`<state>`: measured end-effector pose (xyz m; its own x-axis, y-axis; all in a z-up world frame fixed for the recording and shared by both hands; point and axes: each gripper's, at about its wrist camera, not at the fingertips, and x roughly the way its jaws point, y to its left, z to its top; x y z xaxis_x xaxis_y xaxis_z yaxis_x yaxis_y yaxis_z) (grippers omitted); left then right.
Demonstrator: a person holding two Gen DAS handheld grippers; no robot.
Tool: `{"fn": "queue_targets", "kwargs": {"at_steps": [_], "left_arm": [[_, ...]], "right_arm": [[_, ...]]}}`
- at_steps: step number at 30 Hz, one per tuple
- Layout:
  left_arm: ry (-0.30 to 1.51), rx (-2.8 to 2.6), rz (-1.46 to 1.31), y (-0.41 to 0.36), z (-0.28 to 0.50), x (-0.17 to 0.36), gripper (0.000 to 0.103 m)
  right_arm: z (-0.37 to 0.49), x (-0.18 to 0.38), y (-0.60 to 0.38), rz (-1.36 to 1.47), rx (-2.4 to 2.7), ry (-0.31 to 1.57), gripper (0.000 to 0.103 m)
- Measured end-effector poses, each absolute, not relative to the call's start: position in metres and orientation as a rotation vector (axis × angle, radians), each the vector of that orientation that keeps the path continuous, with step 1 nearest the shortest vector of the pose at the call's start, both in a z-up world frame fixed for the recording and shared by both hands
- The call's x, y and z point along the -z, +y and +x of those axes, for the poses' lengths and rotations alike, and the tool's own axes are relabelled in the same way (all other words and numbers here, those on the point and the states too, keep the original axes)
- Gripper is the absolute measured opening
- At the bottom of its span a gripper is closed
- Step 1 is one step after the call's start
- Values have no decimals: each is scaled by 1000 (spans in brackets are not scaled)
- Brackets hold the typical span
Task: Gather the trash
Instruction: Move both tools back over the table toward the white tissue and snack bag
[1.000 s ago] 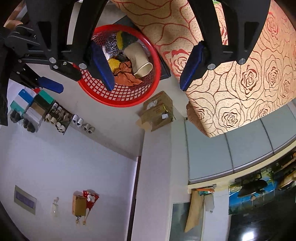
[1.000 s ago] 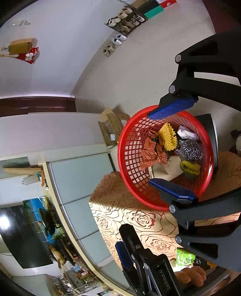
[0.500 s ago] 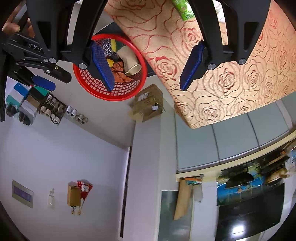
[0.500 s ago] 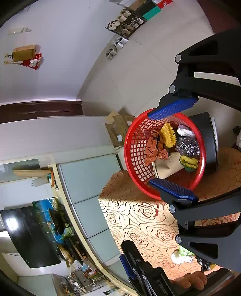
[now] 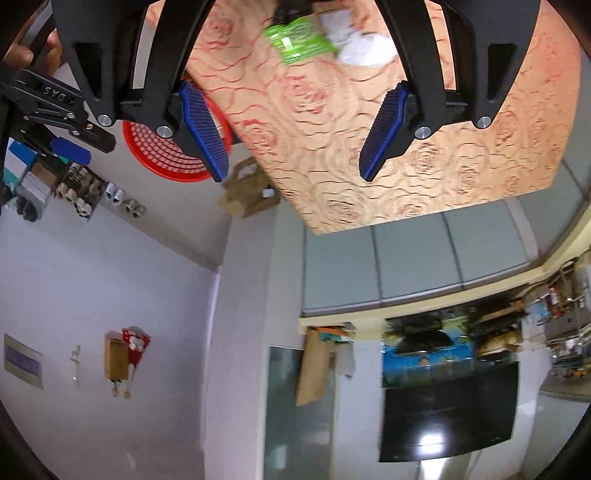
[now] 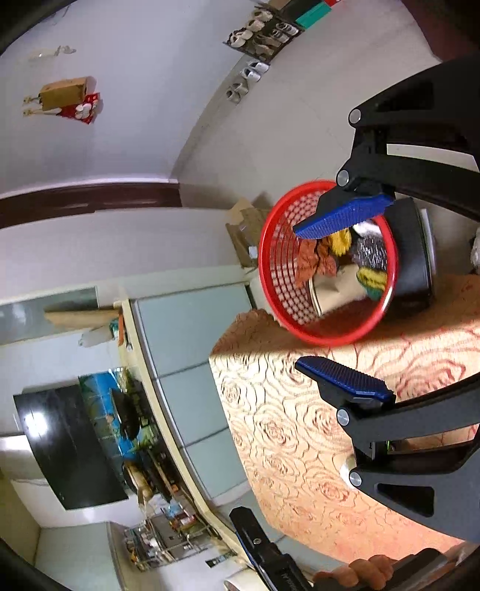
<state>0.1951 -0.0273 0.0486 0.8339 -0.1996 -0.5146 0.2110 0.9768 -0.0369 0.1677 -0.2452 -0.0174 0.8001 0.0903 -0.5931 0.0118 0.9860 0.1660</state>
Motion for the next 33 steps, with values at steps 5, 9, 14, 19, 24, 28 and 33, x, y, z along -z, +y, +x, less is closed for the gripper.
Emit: {"fn": "queue_targets", "kwargs": {"at_steps": [5, 9, 14, 19, 24, 28, 33], "left_arm": [[528, 155, 12, 5, 177, -51, 72], [530, 121, 3, 26, 164, -50, 73], [545, 84, -2, 48, 151, -42, 73], [565, 52, -15, 68, 145, -32, 73], [580, 38, -26, 77, 140, -23, 73], [592, 38, -34, 82, 136, -17, 73], [609, 58, -28, 84, 134, -10, 73]], "right_arm": [[161, 13, -226, 151, -84, 635, 64], [158, 9, -210, 136, -118, 634, 64], [154, 8, -195, 125, -150, 634, 64], [151, 6, -182, 117, -177, 634, 65], [148, 6, -174, 110, -197, 636, 65], [147, 7, -166, 109, -211, 641, 65], [146, 10, -156, 95, -231, 648, 65]]}}
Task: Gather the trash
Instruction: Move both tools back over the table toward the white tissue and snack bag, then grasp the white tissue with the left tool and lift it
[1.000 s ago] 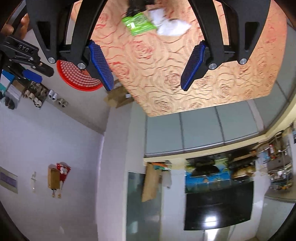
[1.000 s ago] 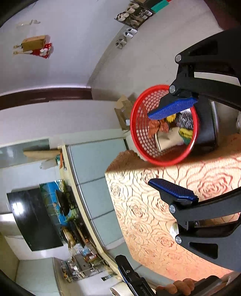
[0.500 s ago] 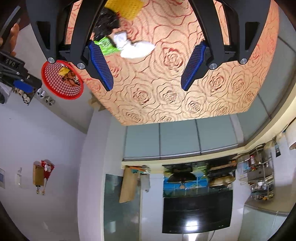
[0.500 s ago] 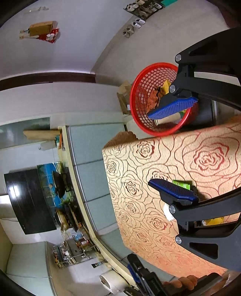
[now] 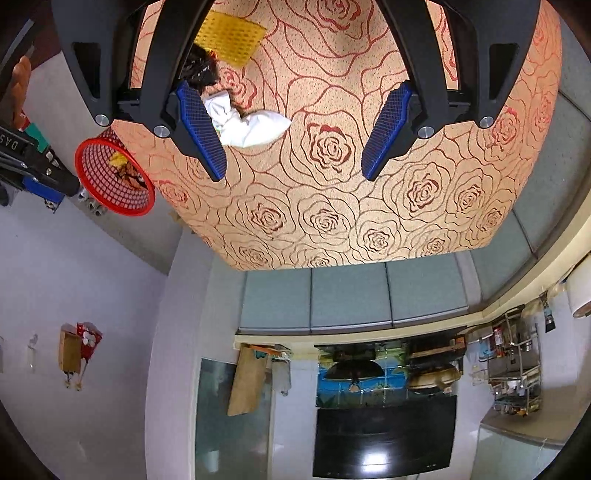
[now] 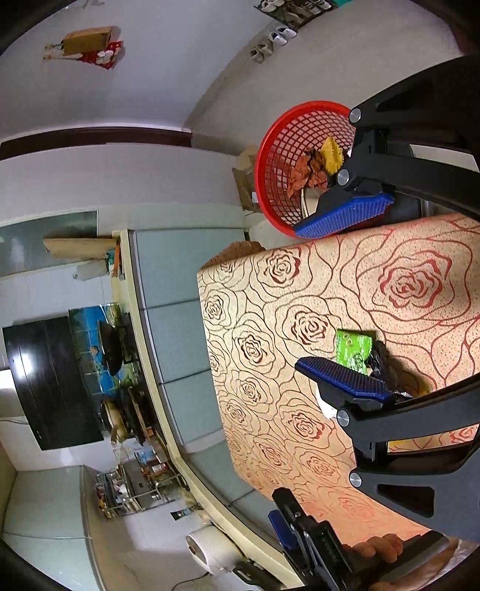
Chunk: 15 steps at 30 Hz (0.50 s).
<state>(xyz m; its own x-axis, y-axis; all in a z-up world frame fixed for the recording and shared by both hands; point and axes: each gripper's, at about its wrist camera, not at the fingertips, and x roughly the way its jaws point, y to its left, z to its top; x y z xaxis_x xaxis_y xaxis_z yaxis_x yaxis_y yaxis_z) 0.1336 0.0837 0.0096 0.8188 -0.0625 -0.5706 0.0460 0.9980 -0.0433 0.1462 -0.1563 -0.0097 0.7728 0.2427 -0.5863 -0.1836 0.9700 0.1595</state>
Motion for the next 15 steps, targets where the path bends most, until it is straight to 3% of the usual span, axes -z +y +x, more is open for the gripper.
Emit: {"fn": "queue_targets", "kwargs": {"at_steps": [15], "left_arm": [[698, 141, -4, 71, 153, 28, 77]], "right_arm": [[152, 7, -158, 98, -225, 645, 65]]}}
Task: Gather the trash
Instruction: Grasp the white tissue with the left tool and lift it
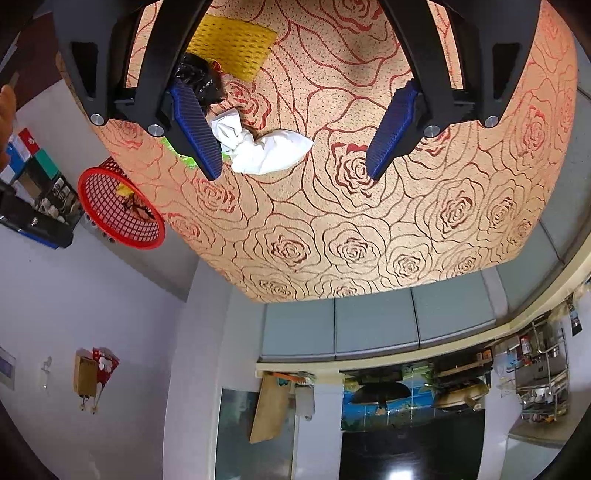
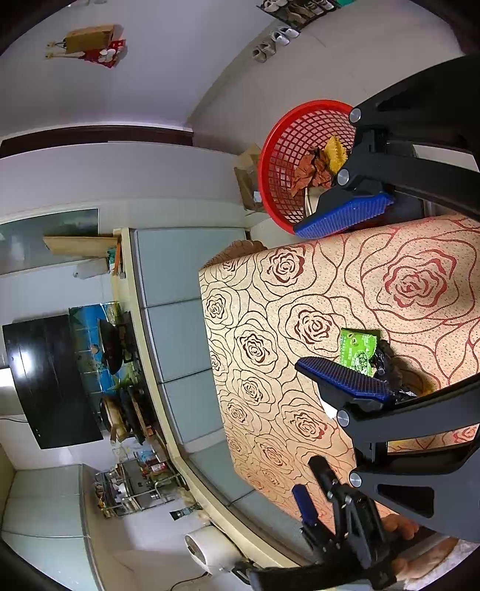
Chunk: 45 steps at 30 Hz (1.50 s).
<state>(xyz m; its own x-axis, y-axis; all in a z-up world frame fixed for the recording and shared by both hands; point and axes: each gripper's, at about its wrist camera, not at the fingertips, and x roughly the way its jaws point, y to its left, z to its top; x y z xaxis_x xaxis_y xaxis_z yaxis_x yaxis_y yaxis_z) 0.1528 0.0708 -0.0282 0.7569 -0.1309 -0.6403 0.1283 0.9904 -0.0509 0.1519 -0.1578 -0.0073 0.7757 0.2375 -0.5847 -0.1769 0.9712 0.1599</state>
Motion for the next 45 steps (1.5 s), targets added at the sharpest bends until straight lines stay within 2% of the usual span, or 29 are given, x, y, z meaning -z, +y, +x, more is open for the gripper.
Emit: {"fn": "queue_targets", "kwargs": {"at_steps": [23, 28, 32, 39, 45], "left_arm": [[817, 203, 66, 29, 204, 79, 77], [887, 179, 96, 25, 213, 93, 55], [895, 191, 70, 28, 216, 95, 53], [898, 217, 74, 26, 214, 97, 28], [896, 201, 56, 36, 211, 93, 19]], "right_arm": [[169, 23, -175, 123, -182, 687, 65], [170, 24, -177, 125, -181, 690, 65], [171, 23, -177, 123, -177, 687, 65], [172, 26, -176, 117, -185, 694, 65], [173, 29, -168, 107, -202, 704, 65]]}}
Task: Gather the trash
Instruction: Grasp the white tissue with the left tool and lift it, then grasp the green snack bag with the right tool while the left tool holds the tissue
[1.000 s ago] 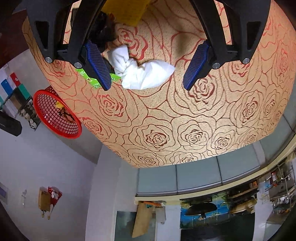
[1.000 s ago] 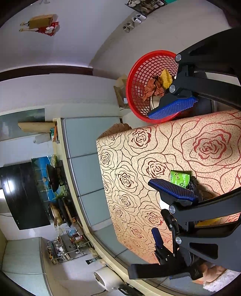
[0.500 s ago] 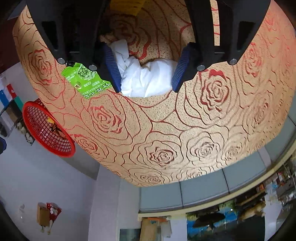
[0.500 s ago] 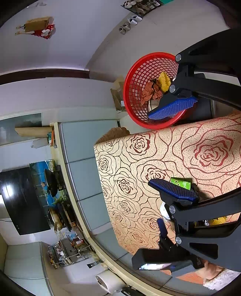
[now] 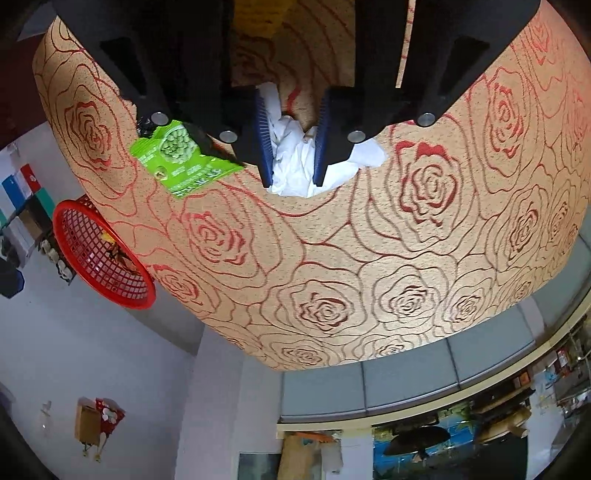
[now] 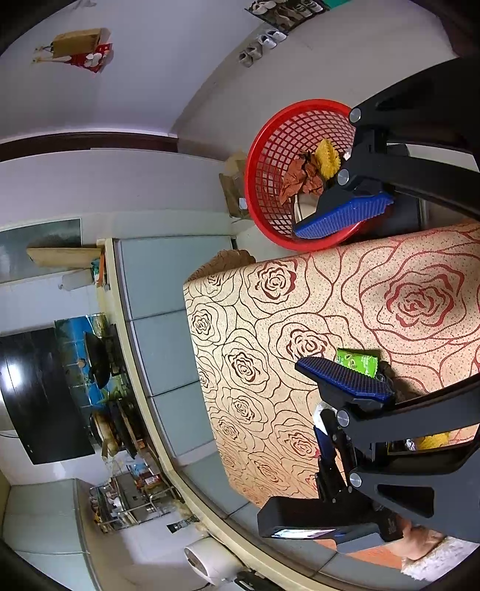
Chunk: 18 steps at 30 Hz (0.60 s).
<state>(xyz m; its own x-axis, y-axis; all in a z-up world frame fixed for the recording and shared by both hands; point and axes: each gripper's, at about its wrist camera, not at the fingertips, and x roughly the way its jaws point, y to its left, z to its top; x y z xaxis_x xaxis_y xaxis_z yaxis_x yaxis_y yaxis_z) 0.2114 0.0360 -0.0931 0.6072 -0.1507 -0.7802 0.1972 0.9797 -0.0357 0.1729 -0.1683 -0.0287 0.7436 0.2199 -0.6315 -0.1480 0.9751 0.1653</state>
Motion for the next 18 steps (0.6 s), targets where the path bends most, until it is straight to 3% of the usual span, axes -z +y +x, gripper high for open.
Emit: {"fn": "queue_targets", "kwargs": {"at_steps": [18], "left_arm": [[741, 59, -52, 109, 179, 34, 18]], "right_arm": [[191, 79, -94, 15, -376, 872, 65]]}}
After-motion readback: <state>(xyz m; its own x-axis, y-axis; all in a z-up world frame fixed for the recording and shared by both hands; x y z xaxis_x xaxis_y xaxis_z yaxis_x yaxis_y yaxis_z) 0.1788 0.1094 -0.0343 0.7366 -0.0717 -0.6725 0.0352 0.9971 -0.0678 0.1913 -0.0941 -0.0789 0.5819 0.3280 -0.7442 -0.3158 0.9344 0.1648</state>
